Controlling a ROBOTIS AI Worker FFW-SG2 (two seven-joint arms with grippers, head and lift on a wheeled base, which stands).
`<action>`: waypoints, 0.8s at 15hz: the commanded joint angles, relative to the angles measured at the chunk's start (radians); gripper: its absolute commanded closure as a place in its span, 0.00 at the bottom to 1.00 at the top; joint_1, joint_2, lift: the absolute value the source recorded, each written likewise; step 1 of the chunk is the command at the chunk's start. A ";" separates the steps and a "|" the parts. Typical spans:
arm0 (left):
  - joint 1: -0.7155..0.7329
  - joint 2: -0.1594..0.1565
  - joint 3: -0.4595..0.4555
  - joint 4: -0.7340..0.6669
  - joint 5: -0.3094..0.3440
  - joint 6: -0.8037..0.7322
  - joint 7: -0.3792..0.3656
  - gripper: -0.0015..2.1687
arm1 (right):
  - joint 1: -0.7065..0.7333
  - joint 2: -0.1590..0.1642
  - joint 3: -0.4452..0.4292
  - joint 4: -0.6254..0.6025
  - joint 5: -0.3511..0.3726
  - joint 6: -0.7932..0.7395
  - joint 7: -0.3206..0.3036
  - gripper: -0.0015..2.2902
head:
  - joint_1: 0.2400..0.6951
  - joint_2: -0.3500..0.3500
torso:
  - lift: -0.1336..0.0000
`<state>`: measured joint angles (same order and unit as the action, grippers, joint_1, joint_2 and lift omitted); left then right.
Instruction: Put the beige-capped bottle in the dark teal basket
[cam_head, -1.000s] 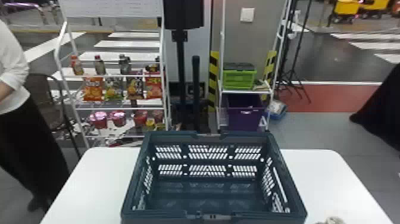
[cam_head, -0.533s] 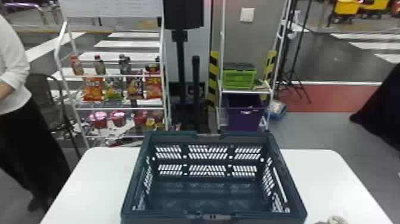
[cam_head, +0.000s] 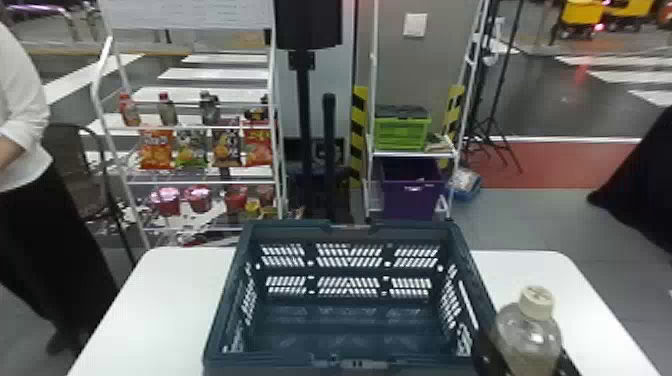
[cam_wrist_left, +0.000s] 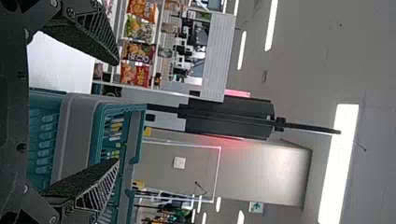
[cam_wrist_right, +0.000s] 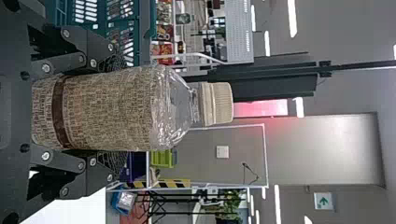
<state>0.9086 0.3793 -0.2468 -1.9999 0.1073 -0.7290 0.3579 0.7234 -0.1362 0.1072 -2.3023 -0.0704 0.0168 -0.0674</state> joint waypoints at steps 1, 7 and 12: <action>0.009 0.000 0.000 0.003 -0.003 -0.026 0.001 0.07 | -0.105 0.003 0.016 -0.042 0.011 0.225 -0.002 1.00 | 0.57 0.50 | 1.00; 0.018 0.000 0.001 0.013 -0.003 -0.054 0.004 0.07 | -0.461 0.004 0.089 -0.054 -0.012 0.900 -0.012 1.00 | 0.57 0.50 | 1.00; 0.015 -0.002 0.001 0.016 -0.003 -0.057 0.003 0.07 | -0.703 0.030 0.155 0.069 -0.077 1.219 -0.014 1.00 | 0.57 0.50 | 1.00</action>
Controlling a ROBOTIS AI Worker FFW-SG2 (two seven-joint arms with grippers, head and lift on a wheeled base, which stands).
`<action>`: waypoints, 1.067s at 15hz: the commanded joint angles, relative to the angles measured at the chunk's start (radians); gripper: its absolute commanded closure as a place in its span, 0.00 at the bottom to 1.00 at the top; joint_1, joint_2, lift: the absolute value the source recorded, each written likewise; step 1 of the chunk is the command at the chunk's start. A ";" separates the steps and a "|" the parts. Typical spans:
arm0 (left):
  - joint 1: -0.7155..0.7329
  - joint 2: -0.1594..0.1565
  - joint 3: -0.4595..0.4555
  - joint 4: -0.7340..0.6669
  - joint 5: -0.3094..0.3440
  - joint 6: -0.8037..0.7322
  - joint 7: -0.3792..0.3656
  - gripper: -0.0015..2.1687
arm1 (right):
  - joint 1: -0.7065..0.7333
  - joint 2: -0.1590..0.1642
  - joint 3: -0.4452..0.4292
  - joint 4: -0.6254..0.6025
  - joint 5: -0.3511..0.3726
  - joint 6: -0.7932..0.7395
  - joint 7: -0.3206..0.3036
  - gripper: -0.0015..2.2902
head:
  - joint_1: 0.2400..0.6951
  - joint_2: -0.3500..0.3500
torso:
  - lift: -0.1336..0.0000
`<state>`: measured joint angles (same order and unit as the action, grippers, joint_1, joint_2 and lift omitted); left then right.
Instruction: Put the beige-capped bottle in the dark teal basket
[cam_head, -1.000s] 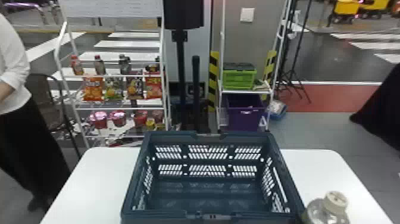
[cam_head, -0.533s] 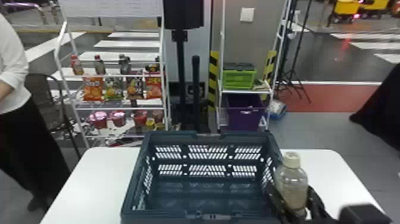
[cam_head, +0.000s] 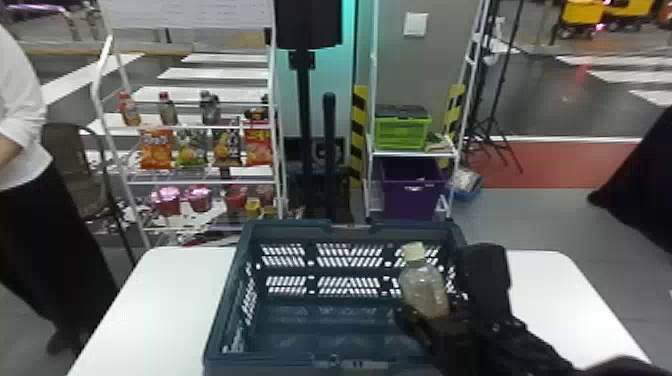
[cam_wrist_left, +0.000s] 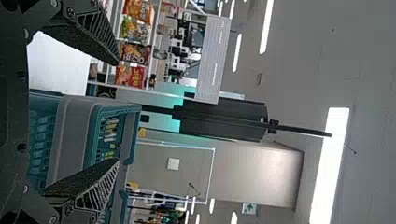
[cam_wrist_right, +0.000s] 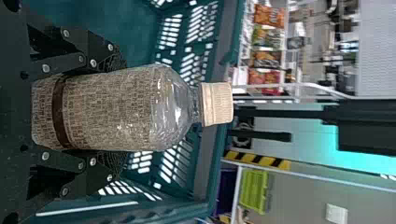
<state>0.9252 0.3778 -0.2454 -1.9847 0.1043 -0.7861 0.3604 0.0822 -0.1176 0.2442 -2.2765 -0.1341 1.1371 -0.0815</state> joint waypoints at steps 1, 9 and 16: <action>-0.003 -0.002 0.000 0.003 0.000 0.000 0.000 0.07 | -0.093 0.030 0.021 0.080 -0.015 0.129 -0.001 1.00 | 0.57 0.50 | 1.00; -0.020 -0.002 0.005 0.006 0.012 0.012 -0.001 0.07 | -0.323 0.118 0.061 0.440 -0.055 0.188 -0.003 1.00 | 0.57 0.50 | 1.00; -0.042 0.001 0.012 0.006 0.037 0.037 -0.006 0.07 | -0.417 0.118 0.058 0.611 -0.090 0.163 -0.003 0.82 | 0.57 0.50 | 1.00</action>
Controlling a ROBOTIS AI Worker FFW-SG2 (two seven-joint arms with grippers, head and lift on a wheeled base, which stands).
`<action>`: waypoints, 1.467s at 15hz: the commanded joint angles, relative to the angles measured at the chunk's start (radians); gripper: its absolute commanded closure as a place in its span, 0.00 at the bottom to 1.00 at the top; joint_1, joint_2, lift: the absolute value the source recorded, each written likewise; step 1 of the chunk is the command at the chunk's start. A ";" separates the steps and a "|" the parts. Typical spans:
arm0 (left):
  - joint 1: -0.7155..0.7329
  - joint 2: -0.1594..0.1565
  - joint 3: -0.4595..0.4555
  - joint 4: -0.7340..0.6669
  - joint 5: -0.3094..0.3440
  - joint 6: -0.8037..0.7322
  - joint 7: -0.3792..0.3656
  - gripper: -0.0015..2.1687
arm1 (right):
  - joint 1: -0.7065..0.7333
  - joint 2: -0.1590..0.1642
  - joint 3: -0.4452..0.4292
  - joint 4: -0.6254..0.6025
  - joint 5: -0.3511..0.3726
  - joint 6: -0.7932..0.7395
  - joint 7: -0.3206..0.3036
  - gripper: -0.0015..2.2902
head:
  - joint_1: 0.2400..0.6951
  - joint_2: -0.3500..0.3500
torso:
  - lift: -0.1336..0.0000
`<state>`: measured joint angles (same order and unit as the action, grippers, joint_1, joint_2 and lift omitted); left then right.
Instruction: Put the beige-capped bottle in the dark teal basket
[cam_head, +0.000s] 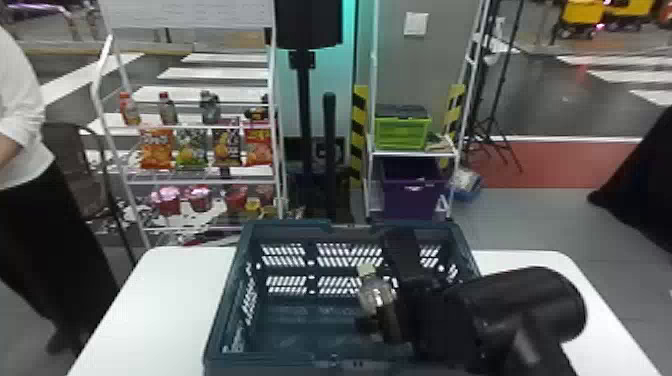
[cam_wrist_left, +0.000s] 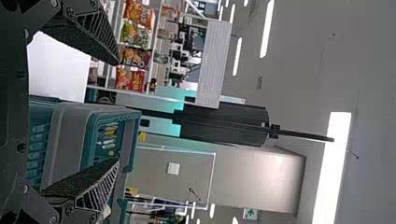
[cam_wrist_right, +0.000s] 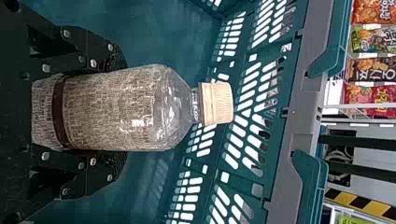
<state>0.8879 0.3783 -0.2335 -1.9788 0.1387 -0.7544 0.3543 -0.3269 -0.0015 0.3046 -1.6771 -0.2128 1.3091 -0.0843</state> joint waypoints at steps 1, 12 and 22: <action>-0.007 0.001 0.002 -0.002 0.004 0.008 0.000 0.07 | -0.009 0.002 -0.006 0.016 -0.033 -0.033 0.000 0.50 | 0.57 0.50 | 1.00; 0.003 0.001 0.000 -0.002 0.002 0.005 0.000 0.07 | 0.032 0.002 -0.013 -0.090 -0.060 -0.037 -0.048 0.02 | 0.57 0.50 | 1.00; -0.006 -0.002 0.000 0.005 0.001 -0.001 0.000 0.07 | 0.459 -0.163 -0.047 -0.405 -0.037 -0.776 -0.046 0.02 | 0.57 0.50 | 1.00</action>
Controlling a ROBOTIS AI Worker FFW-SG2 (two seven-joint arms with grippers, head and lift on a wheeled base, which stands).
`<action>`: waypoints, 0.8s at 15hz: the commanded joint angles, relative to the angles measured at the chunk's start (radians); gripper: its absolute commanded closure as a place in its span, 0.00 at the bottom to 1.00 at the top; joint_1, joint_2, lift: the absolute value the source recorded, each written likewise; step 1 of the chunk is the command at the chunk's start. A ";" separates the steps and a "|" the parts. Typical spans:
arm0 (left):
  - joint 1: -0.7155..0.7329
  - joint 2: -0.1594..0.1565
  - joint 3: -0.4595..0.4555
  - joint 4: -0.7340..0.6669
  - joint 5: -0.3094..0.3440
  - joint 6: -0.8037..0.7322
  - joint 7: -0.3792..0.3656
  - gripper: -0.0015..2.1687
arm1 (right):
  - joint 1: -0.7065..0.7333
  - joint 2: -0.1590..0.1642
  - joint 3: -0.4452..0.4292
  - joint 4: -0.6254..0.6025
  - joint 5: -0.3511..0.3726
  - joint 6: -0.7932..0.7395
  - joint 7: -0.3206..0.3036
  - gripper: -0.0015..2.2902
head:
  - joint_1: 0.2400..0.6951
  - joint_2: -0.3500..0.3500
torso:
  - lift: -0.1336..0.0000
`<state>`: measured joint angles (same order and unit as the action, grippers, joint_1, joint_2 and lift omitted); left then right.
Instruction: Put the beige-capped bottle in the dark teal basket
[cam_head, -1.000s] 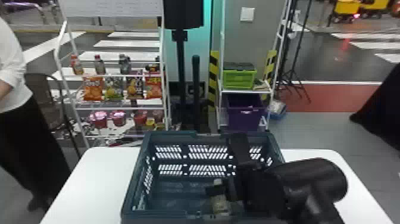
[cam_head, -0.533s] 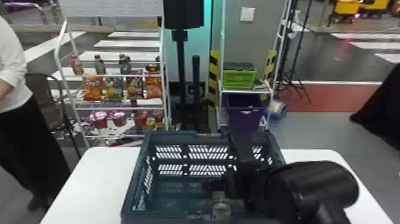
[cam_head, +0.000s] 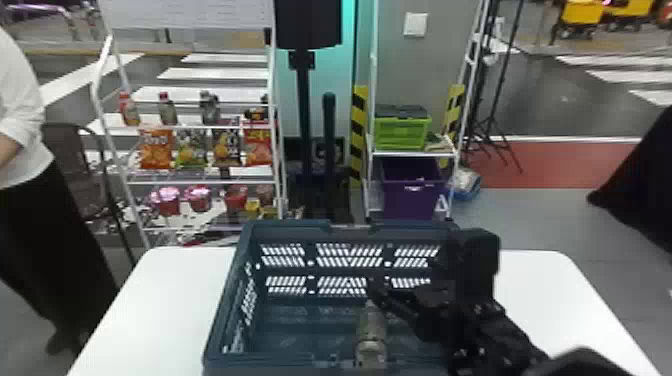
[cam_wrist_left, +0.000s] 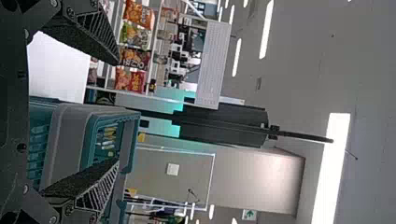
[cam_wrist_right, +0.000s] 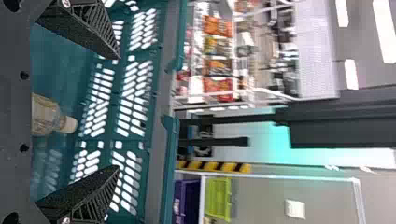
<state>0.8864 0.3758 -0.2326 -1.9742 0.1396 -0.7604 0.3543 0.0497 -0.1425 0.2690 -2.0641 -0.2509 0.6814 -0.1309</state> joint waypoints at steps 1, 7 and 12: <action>-0.004 0.000 -0.001 0.000 0.000 0.005 0.000 0.07 | 0.131 -0.028 -0.025 -0.030 0.004 -0.213 0.001 0.02 | 0.57 0.50 | 1.00; -0.007 0.002 -0.001 0.000 0.002 0.008 0.000 0.07 | 0.426 -0.037 -0.094 -0.031 0.042 -0.679 0.008 0.02 | 0.57 0.50 | 1.00; -0.014 0.002 -0.002 0.000 0.003 0.014 0.000 0.07 | 0.555 -0.039 -0.137 0.007 0.039 -0.826 0.047 0.02 | 0.57 0.50 | 1.00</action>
<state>0.8745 0.3774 -0.2333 -1.9742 0.1425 -0.7467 0.3538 0.5773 -0.1805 0.1396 -2.0688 -0.2108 -0.1202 -0.0882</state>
